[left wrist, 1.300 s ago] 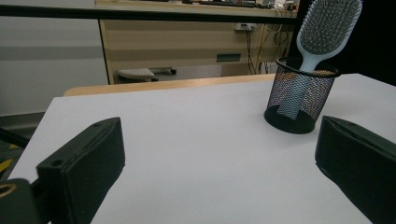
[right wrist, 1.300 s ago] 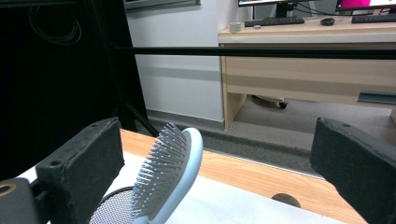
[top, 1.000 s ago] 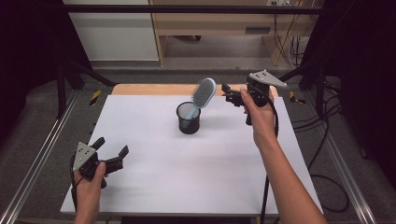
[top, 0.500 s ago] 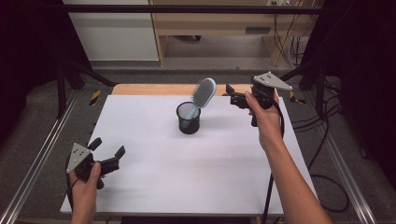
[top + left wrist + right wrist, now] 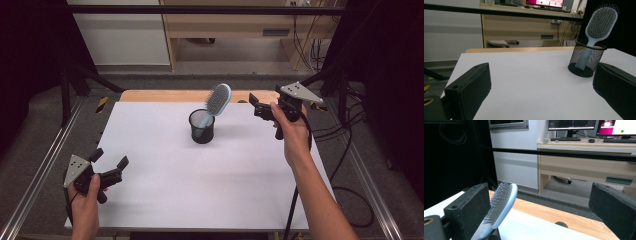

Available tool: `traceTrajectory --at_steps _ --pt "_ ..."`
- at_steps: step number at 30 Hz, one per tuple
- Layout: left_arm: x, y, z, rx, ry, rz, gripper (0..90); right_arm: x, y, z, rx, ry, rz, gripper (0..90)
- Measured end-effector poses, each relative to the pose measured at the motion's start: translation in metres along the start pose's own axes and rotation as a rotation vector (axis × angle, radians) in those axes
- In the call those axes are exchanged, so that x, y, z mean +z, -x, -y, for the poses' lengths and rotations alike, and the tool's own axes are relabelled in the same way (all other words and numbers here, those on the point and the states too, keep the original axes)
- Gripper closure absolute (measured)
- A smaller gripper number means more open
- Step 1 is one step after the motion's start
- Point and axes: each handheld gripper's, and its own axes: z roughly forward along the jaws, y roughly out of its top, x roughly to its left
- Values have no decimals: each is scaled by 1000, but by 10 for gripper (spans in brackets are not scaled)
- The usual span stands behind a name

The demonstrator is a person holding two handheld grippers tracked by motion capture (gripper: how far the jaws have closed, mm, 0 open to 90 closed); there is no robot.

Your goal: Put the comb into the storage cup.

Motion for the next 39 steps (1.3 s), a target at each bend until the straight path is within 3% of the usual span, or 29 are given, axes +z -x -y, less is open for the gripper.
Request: traceTrajectory --at_steps 16,29,39 --pt "-1 -3 0 0 10 6 18 -27 11 5 -1 20 0 29" --pt "-6 -4 1 -18 18 6 17 -42 23 -2 9 30 23 22" --pt "-4 -4 2 -13 4 1 17 -60 30 -1 -24 16 52 42"
